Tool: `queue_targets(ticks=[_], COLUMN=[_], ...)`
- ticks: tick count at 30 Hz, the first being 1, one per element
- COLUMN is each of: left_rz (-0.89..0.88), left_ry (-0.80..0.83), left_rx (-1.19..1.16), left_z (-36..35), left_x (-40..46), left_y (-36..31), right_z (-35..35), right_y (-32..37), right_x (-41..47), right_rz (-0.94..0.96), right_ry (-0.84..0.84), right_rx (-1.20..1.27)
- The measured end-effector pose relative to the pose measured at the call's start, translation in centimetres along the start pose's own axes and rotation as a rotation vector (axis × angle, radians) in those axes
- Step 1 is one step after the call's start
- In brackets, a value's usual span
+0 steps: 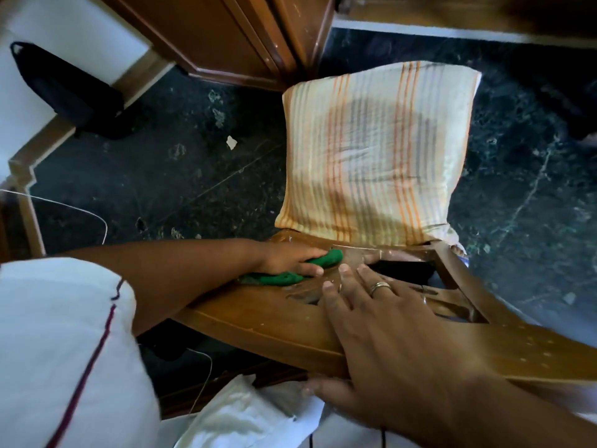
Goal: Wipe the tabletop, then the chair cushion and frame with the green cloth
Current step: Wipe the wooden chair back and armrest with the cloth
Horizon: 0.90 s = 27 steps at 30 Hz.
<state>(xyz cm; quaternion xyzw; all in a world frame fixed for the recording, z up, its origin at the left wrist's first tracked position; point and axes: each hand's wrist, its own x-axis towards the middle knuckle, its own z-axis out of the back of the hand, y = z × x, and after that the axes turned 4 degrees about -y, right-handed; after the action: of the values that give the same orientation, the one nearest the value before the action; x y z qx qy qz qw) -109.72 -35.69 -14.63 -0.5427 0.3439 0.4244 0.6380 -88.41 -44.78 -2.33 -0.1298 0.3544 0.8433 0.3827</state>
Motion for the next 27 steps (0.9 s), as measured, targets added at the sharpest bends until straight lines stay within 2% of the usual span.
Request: queue_targets(ticks=[4, 6, 9, 11, 12, 16, 20, 24, 27], left_rz=[-0.03, 0.003, 0.128, 0.157, 0.149, 0.161, 0.289, 0.326, 0.302], left_ry=[0.004, -0.071, -0.23, -0.233, -0.205, -0.08, -0.107, -0.154, -0.079], left_rx=[0.186, 0.229, -0.048, -0.242, -0.252, -0.095, 0.087, 0.296, 0.283], left_z=[1.3, 2.8, 4.1, 3.3, 2.8, 2.2, 2.6, 2.5, 3.1], left_x=[-1.8, -4.0, -6.0, -4.9, -3.7, 2.9, 9.5, 12.6, 10.2], left_y=[2.4, 5.7, 10.9, 12.1, 12.1, 11.4, 11.7, 11.1, 9.8], right_z=[0.6, 0.9, 1.5, 0.9, 0.6, -0.6, -2.5, -2.9, -1.9], right_y=[0.4, 0.6, 0.9, 0.6, 0.5, 0.2, -0.2, -0.2, -0.1], right_x=[-0.1, -0.2, -0.5, -0.5, -0.5, 0.0, 0.8, 0.8, 0.1], right_rz=[-0.053, -0.054, -0.096, -0.11, -0.11, -0.11, -0.136, -0.131, -0.124], right_ry=[-0.033, -0.034, -0.084, -0.16, -0.196, -0.31, -0.396, -0.415, -0.329], right_rx=[-0.041, -0.048, -0.052, -0.045, -0.048, -0.068, -0.081, -0.083, -0.032])
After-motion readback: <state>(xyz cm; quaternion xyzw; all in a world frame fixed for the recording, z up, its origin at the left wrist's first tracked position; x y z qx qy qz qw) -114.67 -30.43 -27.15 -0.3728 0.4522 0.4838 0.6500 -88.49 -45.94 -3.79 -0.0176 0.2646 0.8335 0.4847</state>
